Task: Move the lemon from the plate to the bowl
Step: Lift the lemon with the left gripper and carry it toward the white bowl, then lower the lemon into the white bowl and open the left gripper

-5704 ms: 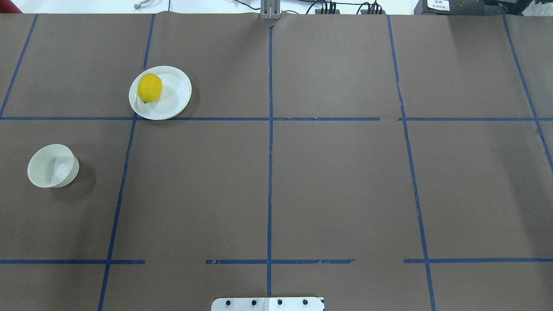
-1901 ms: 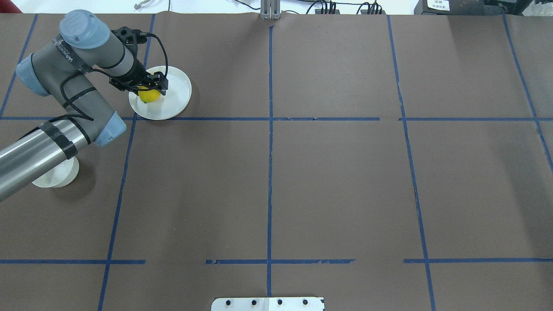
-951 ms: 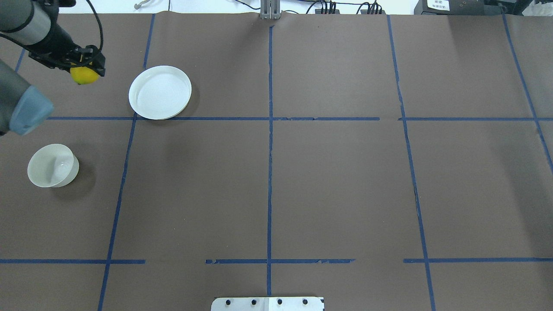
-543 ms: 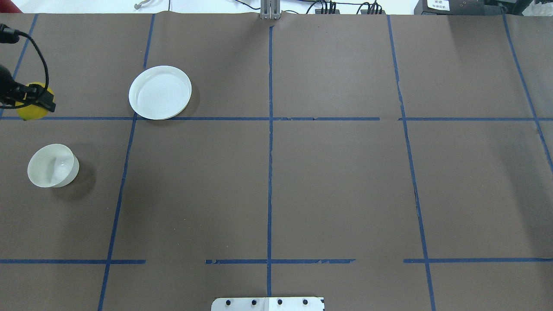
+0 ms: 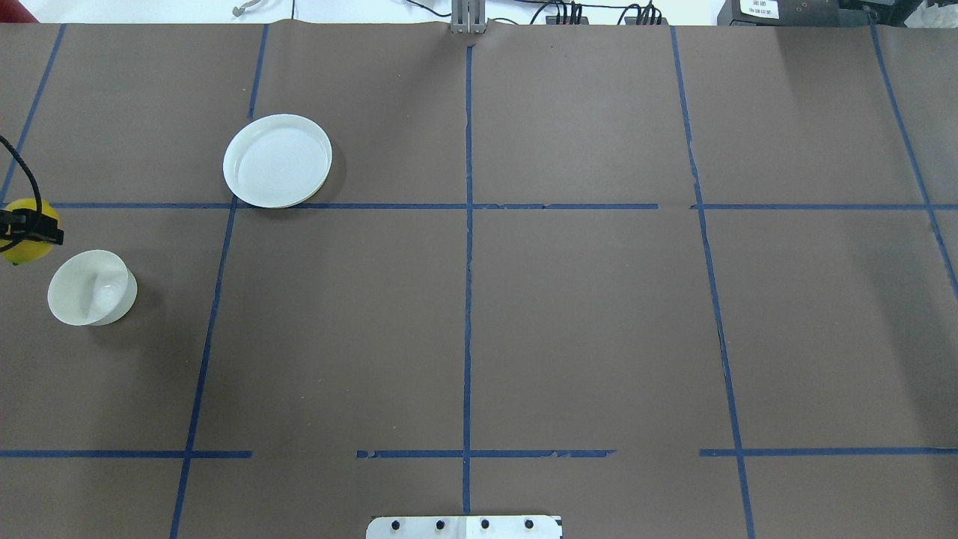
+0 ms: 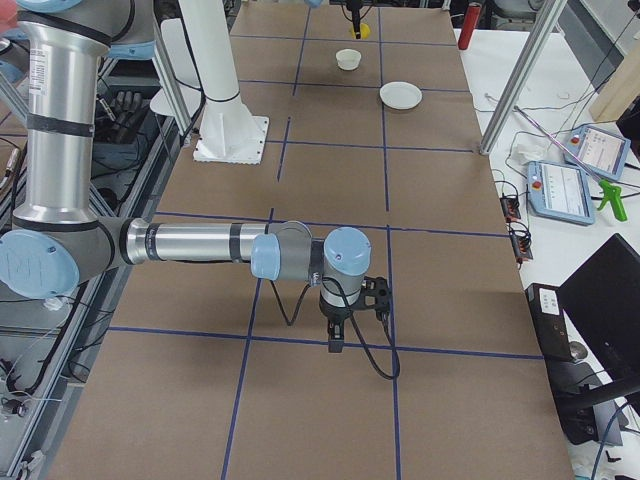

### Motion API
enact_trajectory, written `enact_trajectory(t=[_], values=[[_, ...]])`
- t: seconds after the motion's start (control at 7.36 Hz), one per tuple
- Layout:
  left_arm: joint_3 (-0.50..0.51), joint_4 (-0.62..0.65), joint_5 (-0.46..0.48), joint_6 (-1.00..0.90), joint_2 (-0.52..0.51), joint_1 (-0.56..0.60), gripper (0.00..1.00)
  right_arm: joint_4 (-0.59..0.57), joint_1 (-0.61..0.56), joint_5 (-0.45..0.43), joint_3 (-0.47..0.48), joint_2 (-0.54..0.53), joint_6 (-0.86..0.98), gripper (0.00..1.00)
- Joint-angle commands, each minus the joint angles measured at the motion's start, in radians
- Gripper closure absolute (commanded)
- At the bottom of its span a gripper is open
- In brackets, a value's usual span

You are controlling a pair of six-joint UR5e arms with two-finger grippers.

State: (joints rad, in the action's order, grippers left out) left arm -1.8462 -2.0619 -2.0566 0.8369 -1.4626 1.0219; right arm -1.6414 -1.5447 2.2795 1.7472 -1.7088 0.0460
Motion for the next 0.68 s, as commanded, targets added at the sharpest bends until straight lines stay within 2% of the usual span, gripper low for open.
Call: enact_trajectory(t=[0.0,0.54], values=[[0.118,-0.177,0.016,0.082,0.005,-0.064,0.93,0.0,0.0,0.0,0.0,0.0,0.0,0.0],[0.119,-0.199,-0.022,0.094,0.005,-0.118,0.91,0.0,0.0,0.0,0.0,0.0,0.0,0.0]])
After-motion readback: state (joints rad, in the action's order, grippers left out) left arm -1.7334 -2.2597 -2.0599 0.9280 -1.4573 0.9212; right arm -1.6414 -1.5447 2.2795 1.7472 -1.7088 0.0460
